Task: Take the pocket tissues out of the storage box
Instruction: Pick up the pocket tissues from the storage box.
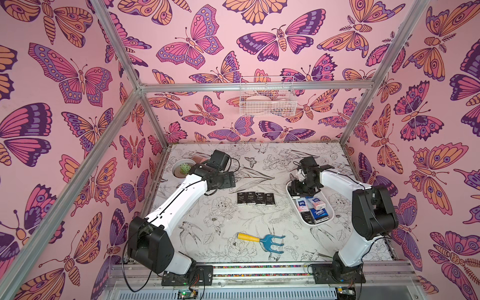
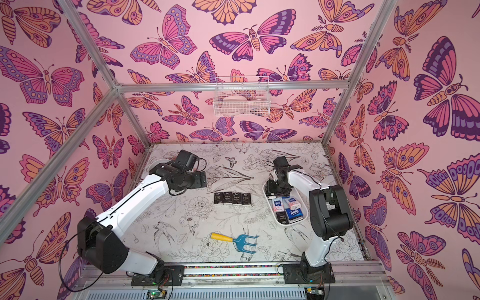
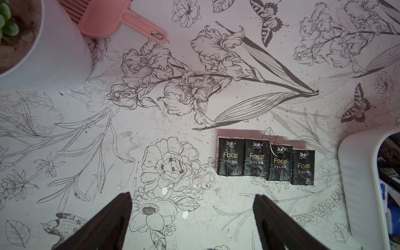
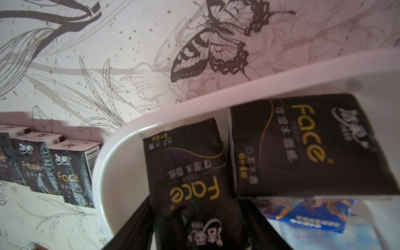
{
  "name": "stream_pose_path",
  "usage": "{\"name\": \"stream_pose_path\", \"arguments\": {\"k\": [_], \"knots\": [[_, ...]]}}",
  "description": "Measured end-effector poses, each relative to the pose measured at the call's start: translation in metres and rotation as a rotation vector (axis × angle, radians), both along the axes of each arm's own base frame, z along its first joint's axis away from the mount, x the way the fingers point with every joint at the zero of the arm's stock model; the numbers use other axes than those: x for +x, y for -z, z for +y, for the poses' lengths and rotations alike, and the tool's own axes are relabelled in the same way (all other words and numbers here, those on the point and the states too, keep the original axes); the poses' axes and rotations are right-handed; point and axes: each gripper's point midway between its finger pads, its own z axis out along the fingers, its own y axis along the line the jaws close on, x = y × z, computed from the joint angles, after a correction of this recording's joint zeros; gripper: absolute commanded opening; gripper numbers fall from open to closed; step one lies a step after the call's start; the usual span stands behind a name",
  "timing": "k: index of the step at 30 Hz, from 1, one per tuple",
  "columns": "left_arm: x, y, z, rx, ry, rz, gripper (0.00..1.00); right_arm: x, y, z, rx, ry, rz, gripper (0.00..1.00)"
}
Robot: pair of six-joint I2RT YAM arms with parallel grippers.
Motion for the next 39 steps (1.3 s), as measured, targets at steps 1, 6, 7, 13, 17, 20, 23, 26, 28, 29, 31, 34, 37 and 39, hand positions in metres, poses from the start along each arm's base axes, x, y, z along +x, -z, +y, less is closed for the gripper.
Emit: {"name": "stream_pose_path", "arguments": {"k": [1, 6, 7, 13, 17, 20, 23, 26, 28, 29, 31, 34, 37, 39], "knots": [[0.000, 0.000, 0.000, 0.000, 0.000, 0.000, 0.94, 0.001, -0.001, 0.000, 0.000, -0.002, -0.002, 0.67], [0.001, -0.001, 0.000, -0.001, 0.000, -0.003, 0.94, 0.011, -0.009, 0.003, -0.001, -0.024, -0.024, 0.62], [0.001, -0.002, 0.000, -0.002, 0.000, -0.004, 0.94, 0.012, -0.010, 0.004, -0.001, -0.027, -0.027, 0.60], [0.001, -0.002, 0.000, -0.002, 0.000, -0.005, 0.94, 0.011, -0.010, 0.003, -0.010, -0.049, -0.023, 0.53], [0.001, -0.002, 0.000, -0.002, 0.000, -0.005, 0.94, 0.008, -0.009, 0.001, -0.021, -0.059, -0.010, 0.58], [0.001, -0.002, -0.001, -0.002, 0.000, -0.005, 0.94, 0.005, -0.008, 0.000, -0.027, -0.072, 0.000, 0.62], [0.001, -0.002, 0.000, -0.002, 0.000, -0.005, 0.94, 0.003, -0.008, 0.000, -0.030, -0.081, 0.006, 0.63], [0.001, -0.002, 0.000, -0.002, 0.000, -0.005, 0.94, 0.003, -0.008, 0.000, -0.031, -0.081, 0.006, 0.59], [0.001, -0.002, 0.000, -0.002, 0.000, -0.005, 0.94, 0.003, -0.008, 0.000, -0.031, -0.081, 0.006, 0.54], [0.001, -0.002, 0.000, -0.002, 0.000, -0.005, 0.94, 0.003, -0.008, 0.000, -0.031, -0.081, 0.006, 0.51], [0.001, -0.002, 0.000, -0.002, 0.000, -0.005, 0.94, 0.003, -0.008, -0.001, -0.033, -0.080, 0.005, 0.48], [0.001, -0.003, 0.000, -0.003, 0.000, -0.006, 0.94, 0.003, -0.008, -0.002, -0.037, -0.078, 0.004, 0.48], [0.001, -0.003, 0.000, -0.004, 0.000, -0.008, 0.94, 0.003, -0.009, -0.004, -0.049, -0.075, 0.005, 0.48], [0.000, -0.004, 0.000, -0.005, -0.001, -0.010, 0.94, 0.002, -0.013, -0.006, -0.061, -0.072, 0.005, 0.48]]}}
